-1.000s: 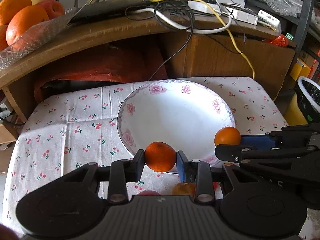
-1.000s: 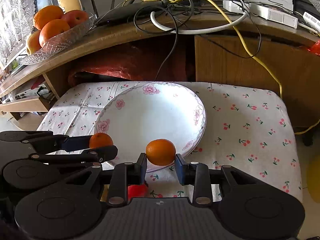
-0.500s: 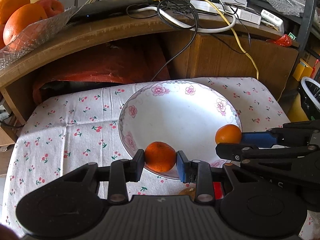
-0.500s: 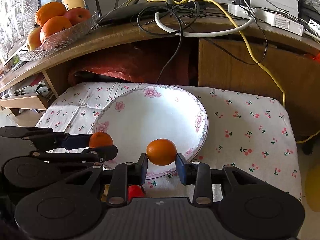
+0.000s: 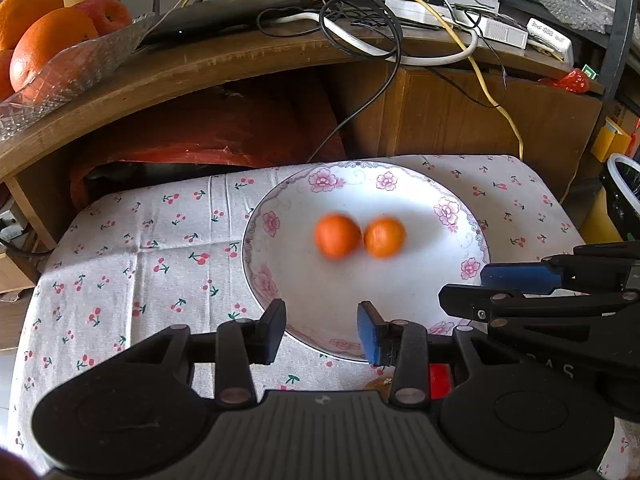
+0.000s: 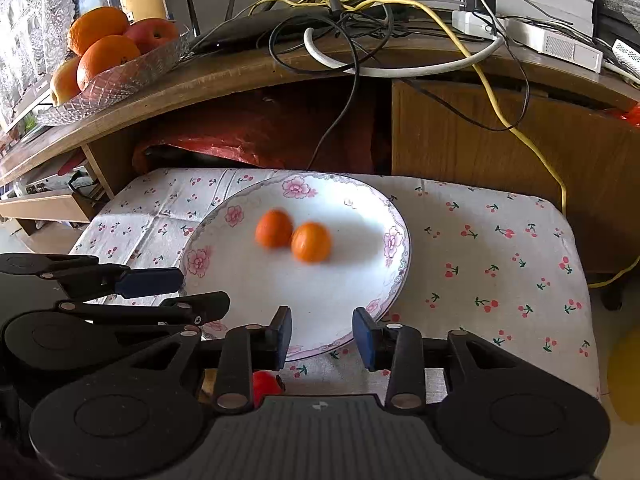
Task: Organize fruits
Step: 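Grasp a tangerine with the left gripper while the right gripper grasps a red tomato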
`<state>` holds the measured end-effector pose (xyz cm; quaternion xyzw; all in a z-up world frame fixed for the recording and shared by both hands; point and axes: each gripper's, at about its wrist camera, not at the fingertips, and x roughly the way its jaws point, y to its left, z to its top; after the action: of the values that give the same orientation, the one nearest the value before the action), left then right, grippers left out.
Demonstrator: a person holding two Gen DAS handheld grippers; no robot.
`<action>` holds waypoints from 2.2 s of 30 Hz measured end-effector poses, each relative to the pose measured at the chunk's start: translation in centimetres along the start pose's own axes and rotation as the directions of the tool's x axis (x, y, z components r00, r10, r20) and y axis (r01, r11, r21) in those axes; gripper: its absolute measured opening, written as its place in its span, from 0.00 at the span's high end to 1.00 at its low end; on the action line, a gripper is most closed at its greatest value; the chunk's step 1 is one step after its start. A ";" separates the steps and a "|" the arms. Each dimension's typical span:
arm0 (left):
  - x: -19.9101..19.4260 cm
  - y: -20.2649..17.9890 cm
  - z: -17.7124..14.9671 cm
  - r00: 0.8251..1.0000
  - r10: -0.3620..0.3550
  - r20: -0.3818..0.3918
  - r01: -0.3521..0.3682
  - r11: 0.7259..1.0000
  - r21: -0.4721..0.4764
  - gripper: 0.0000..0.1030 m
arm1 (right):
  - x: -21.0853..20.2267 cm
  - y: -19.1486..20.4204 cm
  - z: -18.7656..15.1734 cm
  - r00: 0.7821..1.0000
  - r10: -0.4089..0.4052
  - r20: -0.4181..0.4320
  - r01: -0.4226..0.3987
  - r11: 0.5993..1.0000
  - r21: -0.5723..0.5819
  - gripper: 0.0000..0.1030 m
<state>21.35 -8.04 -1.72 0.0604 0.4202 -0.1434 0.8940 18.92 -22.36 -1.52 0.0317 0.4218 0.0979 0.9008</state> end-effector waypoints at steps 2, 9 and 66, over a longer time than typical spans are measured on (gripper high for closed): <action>-0.2 0.0 0.0 1.000 0.001 0.006 -0.001 1.000 0.002 0.54 | -0.1 -0.1 0.1 1.000 0.001 0.004 -0.001 1.000 0.003 0.68; -0.9 -0.2 0.2 1.000 -0.002 0.022 0.002 1.000 0.010 0.54 | -0.7 -0.1 0.0 1.000 0.004 0.017 -0.004 1.000 0.003 0.67; -7.1 4.3 -6.6 0.997 -0.074 -0.027 0.077 0.993 0.091 0.49 | -2.5 6.9 -5.9 0.968 0.182 -0.171 -0.218 0.949 -0.227 0.61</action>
<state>13.47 -1.00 -0.51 0.0870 0.4257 -0.1955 0.8792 11.82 -16.21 -2.43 -0.0440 0.4667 0.2421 0.8495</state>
